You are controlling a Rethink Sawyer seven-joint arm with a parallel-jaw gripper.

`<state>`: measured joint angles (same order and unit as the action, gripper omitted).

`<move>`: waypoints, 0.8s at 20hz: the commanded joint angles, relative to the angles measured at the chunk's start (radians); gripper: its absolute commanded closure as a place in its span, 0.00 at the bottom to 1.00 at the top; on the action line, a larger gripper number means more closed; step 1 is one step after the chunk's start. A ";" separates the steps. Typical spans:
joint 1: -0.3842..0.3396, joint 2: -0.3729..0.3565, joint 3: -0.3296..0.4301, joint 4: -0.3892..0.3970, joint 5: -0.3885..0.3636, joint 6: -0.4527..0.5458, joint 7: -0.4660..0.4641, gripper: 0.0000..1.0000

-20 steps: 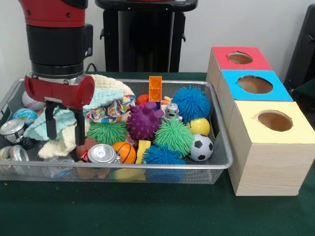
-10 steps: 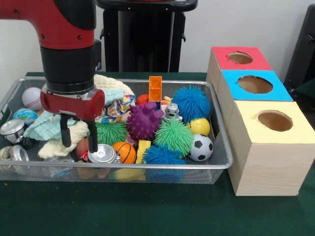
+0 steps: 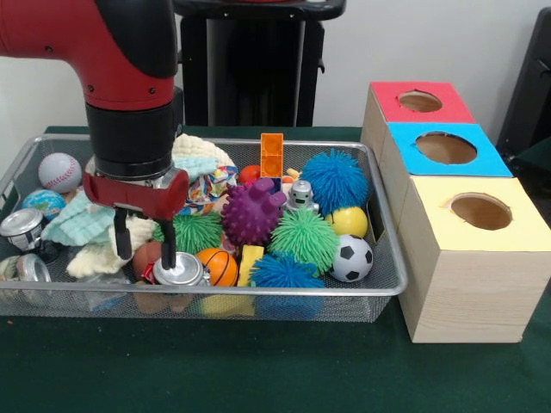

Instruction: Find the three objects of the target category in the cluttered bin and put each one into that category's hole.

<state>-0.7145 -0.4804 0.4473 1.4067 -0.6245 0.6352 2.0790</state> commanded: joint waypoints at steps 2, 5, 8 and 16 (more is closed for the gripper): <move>0.030 0.042 -0.086 -0.023 -0.087 0.028 -0.076 0.00; 0.037 0.046 -0.104 -0.034 -0.093 0.023 -0.067 0.00; 0.031 0.056 -0.112 -0.046 -0.096 0.024 -0.075 0.00; 0.016 0.104 -0.117 -0.084 -0.116 -0.009 -0.089 0.00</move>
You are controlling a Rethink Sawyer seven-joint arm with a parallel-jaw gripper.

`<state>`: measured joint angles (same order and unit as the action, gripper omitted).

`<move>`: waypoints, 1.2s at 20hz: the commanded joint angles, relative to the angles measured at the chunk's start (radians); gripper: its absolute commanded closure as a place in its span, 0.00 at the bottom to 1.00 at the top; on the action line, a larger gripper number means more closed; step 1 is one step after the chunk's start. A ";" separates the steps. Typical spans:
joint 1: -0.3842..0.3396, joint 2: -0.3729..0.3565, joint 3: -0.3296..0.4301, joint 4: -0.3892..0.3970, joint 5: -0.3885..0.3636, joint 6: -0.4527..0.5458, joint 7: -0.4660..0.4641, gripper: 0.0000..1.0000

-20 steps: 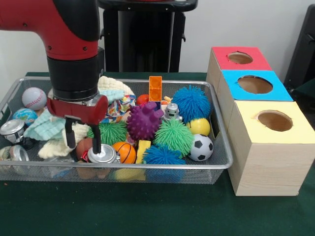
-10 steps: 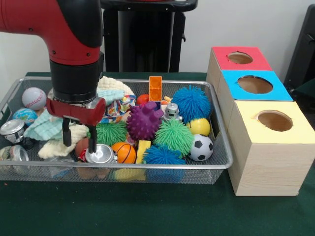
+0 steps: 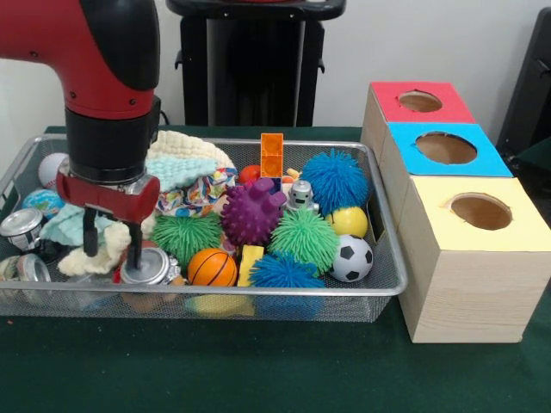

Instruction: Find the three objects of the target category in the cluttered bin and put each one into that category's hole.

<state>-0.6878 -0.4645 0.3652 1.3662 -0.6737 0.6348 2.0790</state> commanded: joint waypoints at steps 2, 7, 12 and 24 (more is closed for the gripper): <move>-0.014 0.093 -0.031 -0.042 -0.058 -0.018 -0.089 0.00; -0.039 0.087 0.012 -0.009 -0.005 -0.005 -0.108 0.00; -0.046 0.098 0.031 0.002 0.010 -0.016 -0.104 0.00; -0.006 0.159 -0.029 -0.057 -0.056 -0.103 -0.042 0.00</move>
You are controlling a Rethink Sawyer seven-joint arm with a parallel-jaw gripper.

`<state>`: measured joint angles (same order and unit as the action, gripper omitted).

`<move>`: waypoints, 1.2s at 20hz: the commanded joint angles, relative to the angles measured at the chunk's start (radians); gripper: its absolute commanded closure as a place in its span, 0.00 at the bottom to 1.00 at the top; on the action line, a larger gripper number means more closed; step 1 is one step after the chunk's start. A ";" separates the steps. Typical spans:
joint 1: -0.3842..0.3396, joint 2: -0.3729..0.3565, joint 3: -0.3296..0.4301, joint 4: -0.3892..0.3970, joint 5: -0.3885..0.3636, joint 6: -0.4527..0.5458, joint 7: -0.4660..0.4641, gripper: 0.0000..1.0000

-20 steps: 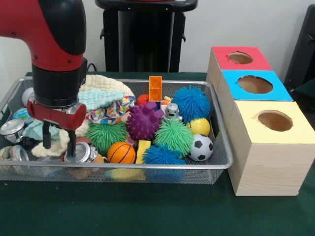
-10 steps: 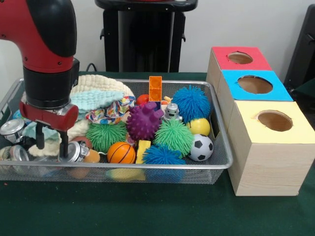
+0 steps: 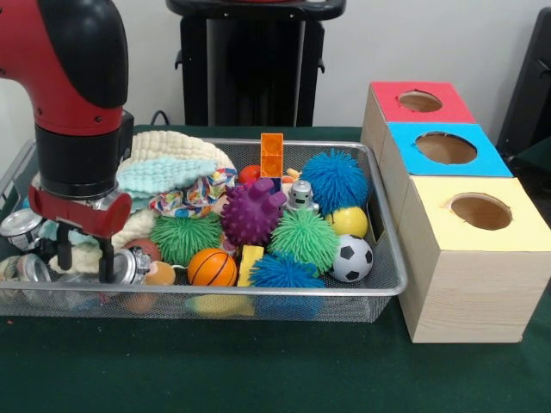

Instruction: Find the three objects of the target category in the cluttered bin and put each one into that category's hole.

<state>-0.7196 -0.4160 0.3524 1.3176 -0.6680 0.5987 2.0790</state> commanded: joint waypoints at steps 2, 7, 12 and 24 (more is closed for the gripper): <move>0.031 0.127 -0.024 -0.025 -0.067 -0.079 -0.035 0.00; 0.063 0.139 -0.066 -0.053 -0.088 -0.079 -0.008 0.00; 0.077 0.163 -0.096 -0.068 -0.079 -0.092 0.013 0.00; 0.153 0.174 -0.228 -0.130 -0.072 -0.108 0.081 0.00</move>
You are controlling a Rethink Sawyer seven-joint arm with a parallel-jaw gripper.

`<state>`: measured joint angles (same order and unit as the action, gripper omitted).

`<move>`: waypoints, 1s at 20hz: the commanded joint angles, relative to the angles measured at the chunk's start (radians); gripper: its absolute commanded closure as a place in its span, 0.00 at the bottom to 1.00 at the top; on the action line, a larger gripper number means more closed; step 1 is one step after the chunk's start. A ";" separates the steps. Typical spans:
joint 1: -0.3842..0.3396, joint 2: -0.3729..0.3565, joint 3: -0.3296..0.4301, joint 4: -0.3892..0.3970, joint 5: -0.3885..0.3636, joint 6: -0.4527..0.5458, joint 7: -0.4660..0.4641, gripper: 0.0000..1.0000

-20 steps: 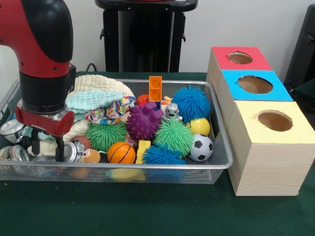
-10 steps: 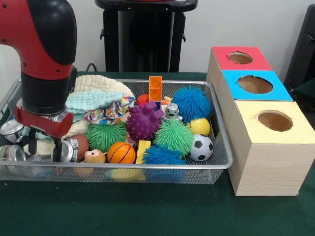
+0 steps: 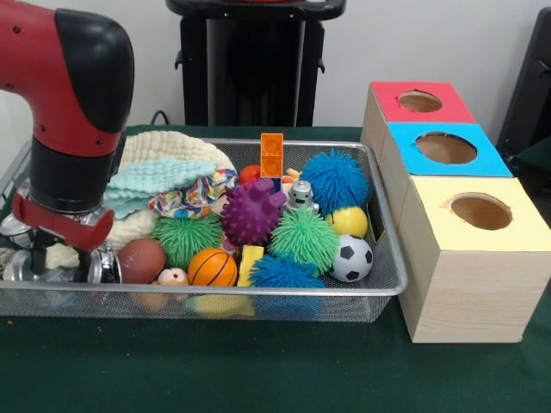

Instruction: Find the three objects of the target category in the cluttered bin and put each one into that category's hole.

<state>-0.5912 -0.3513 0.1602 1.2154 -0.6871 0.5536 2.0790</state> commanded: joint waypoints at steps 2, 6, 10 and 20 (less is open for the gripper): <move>0.018 0.114 -0.029 -0.025 -0.034 -0.068 0.058 0.00; -0.063 0.139 0.087 -0.002 0.028 -0.070 -0.073 0.00; -0.112 0.130 0.163 0.042 0.086 -0.057 -0.105 0.00; -0.112 0.034 0.189 0.108 0.215 0.202 -0.156 0.00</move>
<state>-0.7039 -0.3212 0.2373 1.2200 -0.5460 0.5483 2.0790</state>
